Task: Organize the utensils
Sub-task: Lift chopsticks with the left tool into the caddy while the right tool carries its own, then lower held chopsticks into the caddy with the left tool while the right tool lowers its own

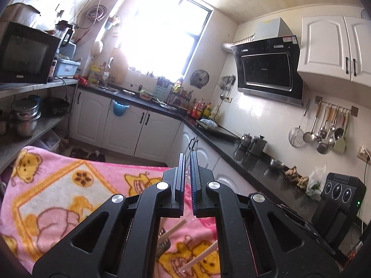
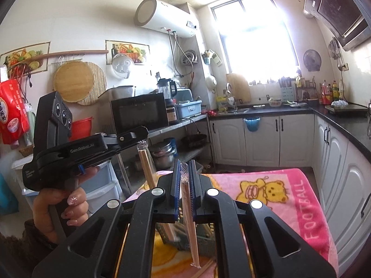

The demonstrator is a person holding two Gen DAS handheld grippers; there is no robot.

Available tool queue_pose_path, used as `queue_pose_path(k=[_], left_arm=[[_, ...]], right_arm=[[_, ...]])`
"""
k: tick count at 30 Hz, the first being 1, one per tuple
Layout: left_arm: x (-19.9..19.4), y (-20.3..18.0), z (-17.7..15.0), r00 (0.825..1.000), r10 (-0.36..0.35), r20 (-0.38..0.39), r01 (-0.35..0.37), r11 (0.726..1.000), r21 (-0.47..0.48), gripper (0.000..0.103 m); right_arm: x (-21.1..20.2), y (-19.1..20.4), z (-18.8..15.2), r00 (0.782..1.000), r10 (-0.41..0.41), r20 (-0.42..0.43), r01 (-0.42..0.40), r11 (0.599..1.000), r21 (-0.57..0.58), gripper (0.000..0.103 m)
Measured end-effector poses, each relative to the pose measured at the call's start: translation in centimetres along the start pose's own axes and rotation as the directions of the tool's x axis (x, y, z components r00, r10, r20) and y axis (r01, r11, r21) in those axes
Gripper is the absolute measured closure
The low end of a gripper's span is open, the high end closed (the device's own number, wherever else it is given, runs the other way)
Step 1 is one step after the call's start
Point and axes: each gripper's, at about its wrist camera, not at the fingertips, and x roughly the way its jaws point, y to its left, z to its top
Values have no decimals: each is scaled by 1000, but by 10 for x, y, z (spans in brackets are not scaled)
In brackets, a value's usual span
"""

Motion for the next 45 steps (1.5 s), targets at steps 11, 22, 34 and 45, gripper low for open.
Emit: queue_pose_path(k=[11,22,34,45], left_arm=[[7,18,31,996,72,59,-71,997,-17,101],[17,40,39,988,124,92,-119,991,-53,101],[30,62,26,986,148,71,-144,987,-66,101],[43,70,2,986,162,27,-161,986,-50,101]], right_arm=[[22,8,23,999,11,33,-11,1000,-26,96],[48,10,31,999,25,45,-24,999,-30,96],[74,8,27,998,30,57,-28,999,-29,96],[97,9,14,998,32,52,-30,999,-42,96]])
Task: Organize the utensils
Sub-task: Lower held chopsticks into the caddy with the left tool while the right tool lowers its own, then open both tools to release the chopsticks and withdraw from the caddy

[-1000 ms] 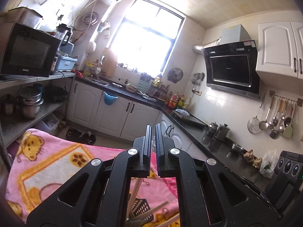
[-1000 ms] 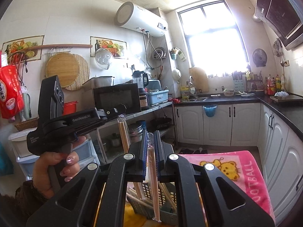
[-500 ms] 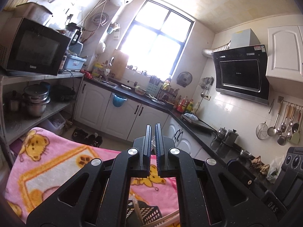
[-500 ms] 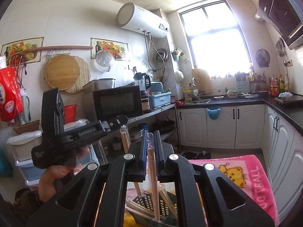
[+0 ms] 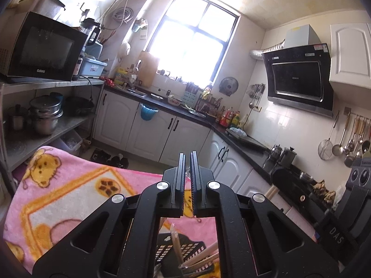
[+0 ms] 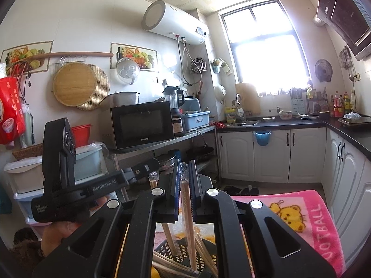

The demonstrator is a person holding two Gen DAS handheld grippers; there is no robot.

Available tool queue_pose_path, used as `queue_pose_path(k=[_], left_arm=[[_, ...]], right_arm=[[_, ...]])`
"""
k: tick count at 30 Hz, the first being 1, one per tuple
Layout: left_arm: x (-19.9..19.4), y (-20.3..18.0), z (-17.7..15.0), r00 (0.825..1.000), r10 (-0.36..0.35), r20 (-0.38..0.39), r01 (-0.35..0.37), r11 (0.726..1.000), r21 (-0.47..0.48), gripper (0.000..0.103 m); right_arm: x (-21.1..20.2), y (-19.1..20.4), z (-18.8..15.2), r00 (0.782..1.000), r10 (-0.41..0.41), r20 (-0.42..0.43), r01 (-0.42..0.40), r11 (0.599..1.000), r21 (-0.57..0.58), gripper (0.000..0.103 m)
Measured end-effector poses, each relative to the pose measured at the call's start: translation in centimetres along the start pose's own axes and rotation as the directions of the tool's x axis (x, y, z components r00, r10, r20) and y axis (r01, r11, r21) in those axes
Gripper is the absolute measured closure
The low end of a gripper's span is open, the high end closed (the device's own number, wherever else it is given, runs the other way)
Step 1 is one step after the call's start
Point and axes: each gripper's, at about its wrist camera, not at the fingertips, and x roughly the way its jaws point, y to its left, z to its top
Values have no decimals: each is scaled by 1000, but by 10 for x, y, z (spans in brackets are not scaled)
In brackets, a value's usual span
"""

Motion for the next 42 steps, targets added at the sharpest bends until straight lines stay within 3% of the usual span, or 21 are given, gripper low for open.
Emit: queue_pose_path(k=[14,26,35,42], left_arm=[[8,11,-38,997,26,-71,-26,1000,11,101],[6,13,-54,989,100,-113,-94,994,57,101],[2,10,-60,984,115,-137,-104,991,85,101],[-3,9,-65,980,124,-156,-110,989,95,97]], right_arm=[[24,7,-38,997,-30,-68,27,999,-45,96],[24,-2,-67,987,-52,-149,55,998,13,96],[20,-10,-80,978,-62,-199,73,996,47,95],[8,-19,-84,972,-72,-222,91,993,73,86]])
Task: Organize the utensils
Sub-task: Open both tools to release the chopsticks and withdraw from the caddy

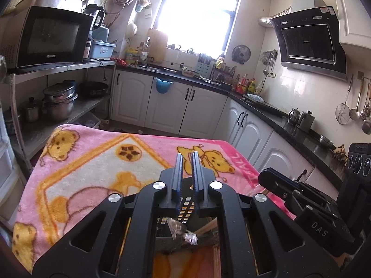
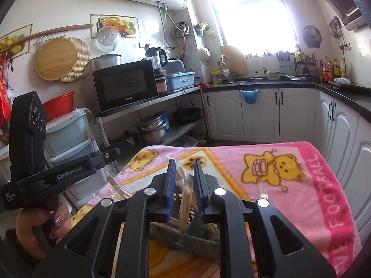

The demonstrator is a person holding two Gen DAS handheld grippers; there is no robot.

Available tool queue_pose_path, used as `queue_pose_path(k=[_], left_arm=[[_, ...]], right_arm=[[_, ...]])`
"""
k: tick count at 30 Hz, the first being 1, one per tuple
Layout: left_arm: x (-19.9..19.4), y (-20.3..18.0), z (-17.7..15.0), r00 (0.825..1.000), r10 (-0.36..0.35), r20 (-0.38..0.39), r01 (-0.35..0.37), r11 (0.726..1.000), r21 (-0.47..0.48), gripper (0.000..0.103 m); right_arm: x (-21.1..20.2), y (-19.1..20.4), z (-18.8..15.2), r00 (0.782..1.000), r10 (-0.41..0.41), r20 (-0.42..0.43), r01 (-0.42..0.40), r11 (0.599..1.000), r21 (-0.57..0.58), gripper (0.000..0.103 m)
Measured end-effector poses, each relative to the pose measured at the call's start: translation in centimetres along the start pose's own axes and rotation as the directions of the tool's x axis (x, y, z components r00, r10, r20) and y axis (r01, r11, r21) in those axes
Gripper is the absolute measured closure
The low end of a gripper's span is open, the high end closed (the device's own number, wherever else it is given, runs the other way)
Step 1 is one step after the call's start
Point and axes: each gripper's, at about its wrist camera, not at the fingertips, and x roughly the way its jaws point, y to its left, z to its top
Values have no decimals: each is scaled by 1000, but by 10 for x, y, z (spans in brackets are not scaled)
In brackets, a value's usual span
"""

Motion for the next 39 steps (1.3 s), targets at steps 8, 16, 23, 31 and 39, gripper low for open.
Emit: queue_pose_path(k=[8,16,23,31,39], left_arm=[[-6,0,-5,1000,7,-15,-7,1000,-1,88],[-16,0,-7,1000,4,-21,-4,1000,-4,74],[-27,-3,-10,1000,3,-26,-3,1000,2,62],[-40,-8,-16,1000,5,-26,-4,1000,27,47],[-49,-6,-26,999,3,-33,-3,1000,23,31]], right_arm=[[-9,-4,-5,1000,-13,-25,13,1000,1,83],[-19,-1,-11,999,-13,-53,12,1000,-13,76],[-27,3,-12,998,-18,-57,17,1000,-23,73],[-38,5,-15,998,-25,-63,23,999,-30,63],[-44,5,-21,997,-33,-71,31,999,-29,54]])
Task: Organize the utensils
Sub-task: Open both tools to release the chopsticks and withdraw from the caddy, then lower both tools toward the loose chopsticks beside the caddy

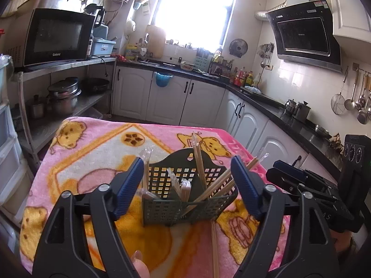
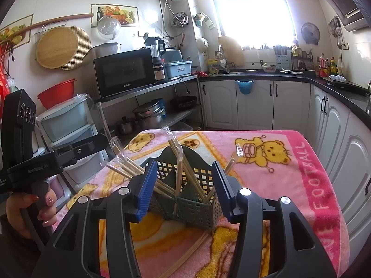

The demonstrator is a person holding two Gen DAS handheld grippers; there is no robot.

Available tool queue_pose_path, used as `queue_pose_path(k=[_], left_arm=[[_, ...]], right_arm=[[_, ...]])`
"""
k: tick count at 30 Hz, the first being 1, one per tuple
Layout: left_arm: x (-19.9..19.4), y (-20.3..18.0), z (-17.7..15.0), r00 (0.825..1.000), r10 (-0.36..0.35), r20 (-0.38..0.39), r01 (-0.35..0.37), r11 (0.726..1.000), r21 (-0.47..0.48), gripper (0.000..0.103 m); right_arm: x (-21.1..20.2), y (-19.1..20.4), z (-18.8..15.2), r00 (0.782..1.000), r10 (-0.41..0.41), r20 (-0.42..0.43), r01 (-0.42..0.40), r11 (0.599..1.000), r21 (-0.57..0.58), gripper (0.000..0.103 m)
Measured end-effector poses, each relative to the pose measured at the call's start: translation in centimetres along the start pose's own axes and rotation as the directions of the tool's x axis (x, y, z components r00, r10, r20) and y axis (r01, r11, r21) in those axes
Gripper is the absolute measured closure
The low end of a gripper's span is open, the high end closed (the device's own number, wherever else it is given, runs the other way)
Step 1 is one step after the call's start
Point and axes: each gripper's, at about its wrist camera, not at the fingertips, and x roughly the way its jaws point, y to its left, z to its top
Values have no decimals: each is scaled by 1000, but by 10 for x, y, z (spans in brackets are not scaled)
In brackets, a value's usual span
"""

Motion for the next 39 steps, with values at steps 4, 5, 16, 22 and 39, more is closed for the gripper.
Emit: queue_pose_path(k=[4,5,16,22,39], left_arm=[[-6,-1,-5,1000,6,6,-6,1000,8,25],[-7,-1,-6,1000,6,6,-6,1000,8,23],[-14,4,-17,1000,11,-5,-11,1000,0,11],[-16,6,-26,1000,10,-22,-10,1000,-8,11],[-3,-2,-51,995,-5,-95,4,1000,-11,11]], right_arm=[[-3,0,-2,1000,2,-1,-2,1000,1,49],[-4,1,-3,1000,1,1,-1,1000,-1,48],[-13,4,-11,1000,-19,5,19,1000,-7,33],[-20,6,-18,999,-35,-1,35,999,-21,27],[-29,-4,-50,994,-72,-76,72,997,-4,24]])
